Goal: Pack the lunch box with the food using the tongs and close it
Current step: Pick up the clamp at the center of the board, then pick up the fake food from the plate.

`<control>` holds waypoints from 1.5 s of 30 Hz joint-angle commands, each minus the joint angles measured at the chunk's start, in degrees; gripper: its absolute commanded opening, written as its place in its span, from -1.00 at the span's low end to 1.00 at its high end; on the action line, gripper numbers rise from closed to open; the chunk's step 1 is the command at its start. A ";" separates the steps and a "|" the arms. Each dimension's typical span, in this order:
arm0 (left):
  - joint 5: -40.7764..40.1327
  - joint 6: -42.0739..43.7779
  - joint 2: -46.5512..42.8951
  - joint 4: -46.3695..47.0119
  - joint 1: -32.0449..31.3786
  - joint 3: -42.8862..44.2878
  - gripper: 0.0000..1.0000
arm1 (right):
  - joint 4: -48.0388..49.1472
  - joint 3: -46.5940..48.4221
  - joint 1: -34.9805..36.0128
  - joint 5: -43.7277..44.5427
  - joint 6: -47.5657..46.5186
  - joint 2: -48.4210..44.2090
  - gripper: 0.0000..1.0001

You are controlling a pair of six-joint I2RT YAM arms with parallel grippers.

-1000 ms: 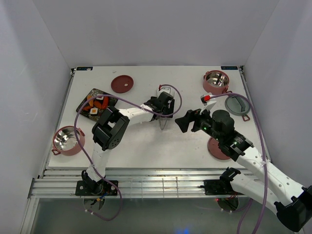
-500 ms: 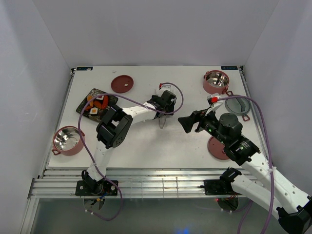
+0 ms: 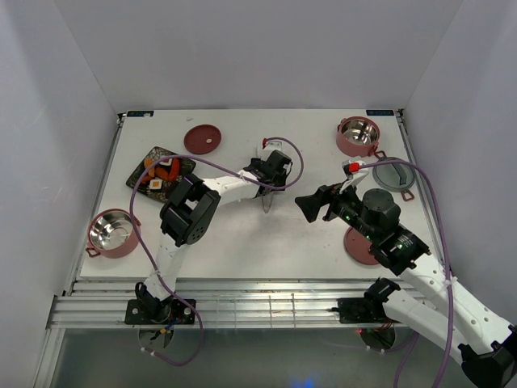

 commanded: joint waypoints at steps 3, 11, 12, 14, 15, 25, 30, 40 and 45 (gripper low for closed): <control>-1.10 0.11 -0.79 -1.45 0.29 -1.69 0.41 | 1.49 -0.05 -0.03 0.37 -1.27 -0.59 0.85; -2.06 2.39 -11.31 -3.55 0.29 -4.77 0.23 | 1.84 -0.40 -0.03 -0.24 -1.27 -0.41 0.86; -2.94 2.83 -12.73 -4.25 0.29 -4.77 0.23 | 2.01 -0.40 -0.03 -0.33 -1.27 -0.33 0.86; -3.56 4.41 -15.63 -6.09 0.38 -5.03 0.23 | 2.10 -0.49 -0.03 -0.68 -1.19 -0.24 0.86; -3.91 4.77 -18.00 -6.80 0.29 -4.95 0.23 | 2.19 -0.49 -0.03 -0.69 -1.10 -0.15 0.86; -1.72 6.26 -25.92 -13.84 1.69 -3.80 0.27 | 2.36 -0.49 -0.12 -0.69 -0.92 -0.15 0.86; -2.42 7.14 -27.95 -16.91 3.36 -2.75 0.27 | 2.54 -0.75 -0.03 -0.69 -0.83 -0.32 0.86; -7.15 4.25 -36.73 -24.37 14.42 -6.52 0.29 | 2.98 -1.19 -0.03 -3.14 -0.66 -0.24 0.86; -4.53 3.45 -39.37 -26.50 21.29 -10.65 0.29 | 2.98 -1.19 -0.03 -4.90 -0.31 0.99 0.86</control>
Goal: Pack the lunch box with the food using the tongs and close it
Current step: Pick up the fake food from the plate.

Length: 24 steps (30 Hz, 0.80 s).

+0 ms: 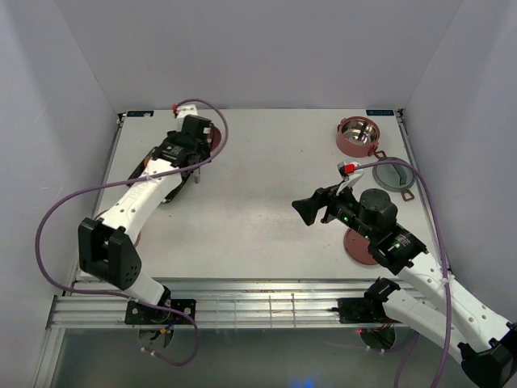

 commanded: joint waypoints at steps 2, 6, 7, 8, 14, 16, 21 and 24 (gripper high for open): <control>1.20 -0.96 -3.10 -3.77 4.45 -2.55 0.29 | 2.32 -0.32 -0.03 -2.39 -0.20 0.29 0.86; 4.89 0.00 -2.48 -7.11 6.99 -1.85 0.29 | 2.32 -0.49 -0.03 -2.66 -0.11 -0.14 0.86; 5.94 0.18 -2.57 -7.63 8.13 -2.46 0.28 | 2.32 -0.49 -0.03 -2.92 -0.02 -0.32 0.86; 8.04 0.44 -3.18 -7.81 8.66 -2.98 0.29 | 2.32 -0.49 -0.03 -3.09 0.06 -0.41 0.86; 11.57 1.06 -5.73 -7.55 11.22 -6.93 0.29 | 2.32 -0.76 -0.03 -3.80 0.33 -1.20 0.86; 12.63 1.50 -5.65 -7.20 11.83 -7.64 0.28 | 2.32 -0.76 -0.03 -4.15 0.33 -1.20 0.86; 14.21 3.16 -4.68 -5.80 13.06 -9.66 0.28 | 2.32 -0.67 -0.03 -4.41 0.50 -1.11 0.86; 14.74 4.75 -4.50 -4.30 13.06 -9.93 0.29 | 2.32 -0.76 -0.03 -4.33 0.51 -1.29 0.86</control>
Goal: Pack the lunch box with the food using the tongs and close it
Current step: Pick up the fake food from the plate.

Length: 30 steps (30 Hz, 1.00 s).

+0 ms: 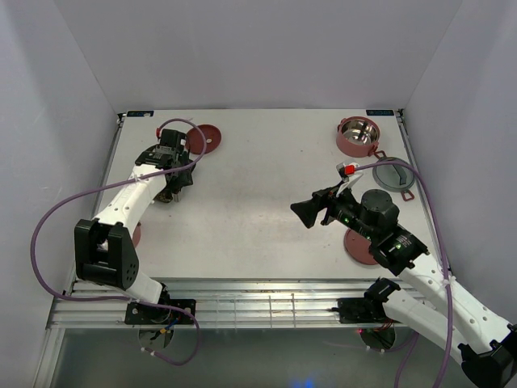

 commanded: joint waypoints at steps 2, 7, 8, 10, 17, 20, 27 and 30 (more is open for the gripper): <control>1.58 3.31 -1.44 3.22 0.54 0.25 0.29 | 3.97 -0.82 -0.03 -0.83 0.20 -1.01 0.86; 2.11 4.63 0.93 3.93 0.80 1.66 0.28 | 3.97 -1.00 -0.03 -0.92 0.20 -0.92 0.86; 2.02 4.72 1.46 3.93 0.81 1.75 0.28 | 3.97 -0.91 -0.03 -0.92 0.20 -0.92 0.86; 1.85 4.90 1.99 3.93 1.33 1.92 0.28 | 3.80 -0.91 -0.03 -0.74 0.20 -1.18 0.86; 1.84 5.42 2.78 3.93 2.21 1.66 0.28 | 3.80 -1.00 -0.03 -0.56 0.20 -1.53 0.86; 3.24 5.95 3.66 3.93 2.39 1.92 0.28 | 3.71 -1.09 -0.03 -0.39 0.20 -1.36 0.86; 6.85 6.30 4.54 4.54 2.74 2.89 0.28 | 3.80 -1.09 -0.03 -0.13 0.20 -1.53 0.87; 7.99 6.30 5.15 3.93 2.74 3.85 0.26 | 3.80 -1.09 -0.12 0.14 0.20 -1.88 0.87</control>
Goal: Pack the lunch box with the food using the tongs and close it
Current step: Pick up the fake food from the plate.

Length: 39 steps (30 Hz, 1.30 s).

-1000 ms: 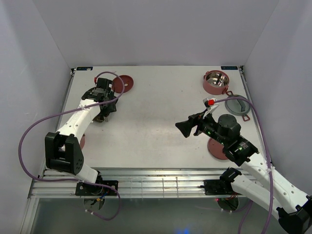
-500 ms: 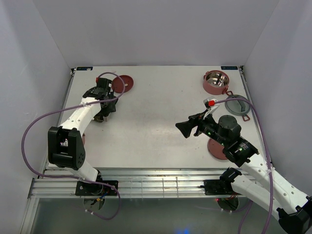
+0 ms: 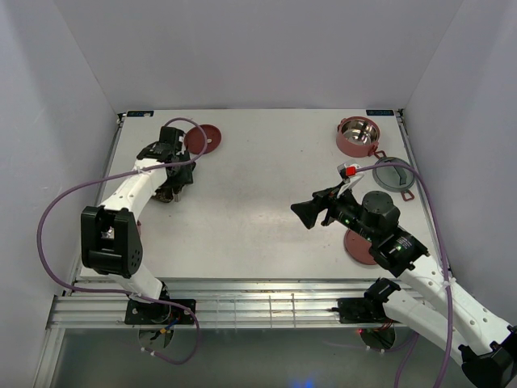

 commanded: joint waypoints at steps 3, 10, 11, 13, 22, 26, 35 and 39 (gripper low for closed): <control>3.70 0.38 -0.29 0.52 0.25 3.25 0.24 | 2.66 -0.23 -0.03 0.47 0.16 -1.27 0.87; 1.33 -1.11 0.50 -1.95 0.33 5.27 0.22 | 2.66 -0.23 -0.03 0.73 0.16 -1.36 0.87; 0.89 -1.20 0.67 -2.12 0.33 5.27 0.22 | 2.66 -0.23 -0.03 0.73 0.16 -1.36 0.87; 0.01 -1.29 1.29 -2.30 0.33 5.09 0.22 | 2.66 -0.32 -0.03 0.91 0.16 -1.45 0.87; -0.43 -1.38 2.96 -2.30 0.86 3.95 0.22 | 2.57 -0.32 -0.03 1.35 -0.02 -1.71 0.87; -0.34 -1.38 2.96 -2.38 1.13 4.04 0.18 | 2.57 -0.32 -0.03 1.52 -0.02 -1.71 0.87; -0.69 -2.69 1.90 -4.84 1.13 5.10 0.14 | 2.57 -0.50 -0.03 2.05 -0.11 -2.15 0.87; 0.00 -3.75 1.82 -5.02 1.13 3.87 0.14 | 2.48 -0.50 -0.03 2.14 -0.19 -2.24 0.87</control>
